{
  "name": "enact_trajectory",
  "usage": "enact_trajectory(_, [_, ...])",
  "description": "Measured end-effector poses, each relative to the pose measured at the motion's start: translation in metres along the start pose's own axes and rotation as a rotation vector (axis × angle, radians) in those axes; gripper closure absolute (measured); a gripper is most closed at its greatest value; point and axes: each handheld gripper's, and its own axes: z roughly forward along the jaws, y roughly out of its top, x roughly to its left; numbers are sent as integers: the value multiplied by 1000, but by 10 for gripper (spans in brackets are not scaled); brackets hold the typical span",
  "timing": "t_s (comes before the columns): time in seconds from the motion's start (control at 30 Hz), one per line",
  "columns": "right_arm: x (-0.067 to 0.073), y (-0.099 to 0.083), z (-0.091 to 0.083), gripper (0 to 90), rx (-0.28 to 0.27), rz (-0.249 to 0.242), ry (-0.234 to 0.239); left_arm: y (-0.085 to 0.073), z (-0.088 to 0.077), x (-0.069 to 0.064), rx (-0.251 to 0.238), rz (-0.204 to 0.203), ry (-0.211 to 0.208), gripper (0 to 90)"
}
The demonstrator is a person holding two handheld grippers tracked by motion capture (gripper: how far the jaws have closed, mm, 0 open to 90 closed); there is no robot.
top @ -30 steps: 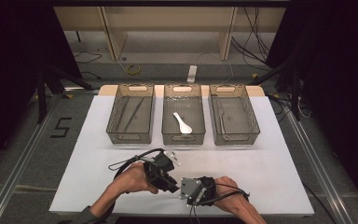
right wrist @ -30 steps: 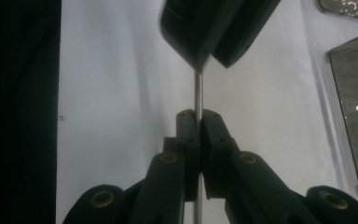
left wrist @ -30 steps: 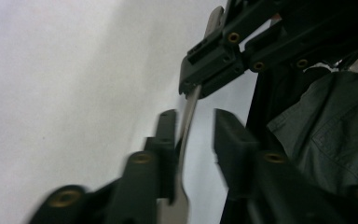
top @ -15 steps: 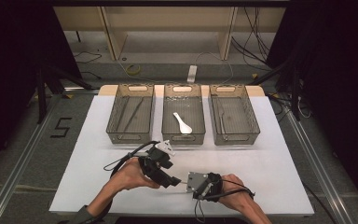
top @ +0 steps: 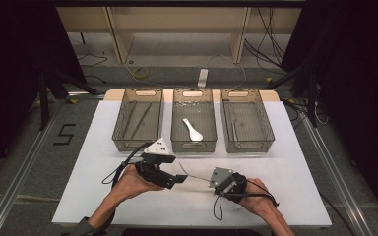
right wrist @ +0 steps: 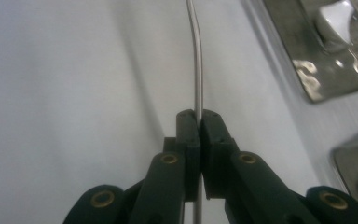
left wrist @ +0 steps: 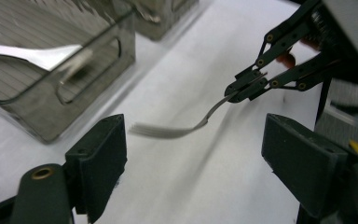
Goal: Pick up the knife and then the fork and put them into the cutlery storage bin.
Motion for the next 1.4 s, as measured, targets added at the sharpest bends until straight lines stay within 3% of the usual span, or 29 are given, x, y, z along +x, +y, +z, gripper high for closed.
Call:
enact_trajectory(0.07, [-5, -3, -2, 878, -3, 35, -12, -3, -3, 2, -32, -10, 15, 209])
enact_trajectory(0.27, [-21, -12, -9, 878, -39, 153, -19, -12, -11, 6, -65, -25, 33, 172])
enact_trajectory(0.37, [-28, -15, -13, 877, -50, 213, -32, -19, -17, 8, -111, -34, 58, 161])
enact_trajectory(0.53, [-39, -19, -21, 877, -88, 282, -29, -29, -28, 13, -166, -72, 90, 159])
enact_trajectory(0.8, [-61, -28, -30, 877, -108, 389, -43, -41, -39, 19, -195, -99, 134, 159])
enact_trajectory(0.97, [-82, -28, -39, 877, -154, 461, -52, -45, -43, 15, -187, -88, 138, 159])
enact_trajectory(1.4, [-141, -24, -45, 877, -155, 610, -99, -52, -52, 13, -233, -93, 170, 156])
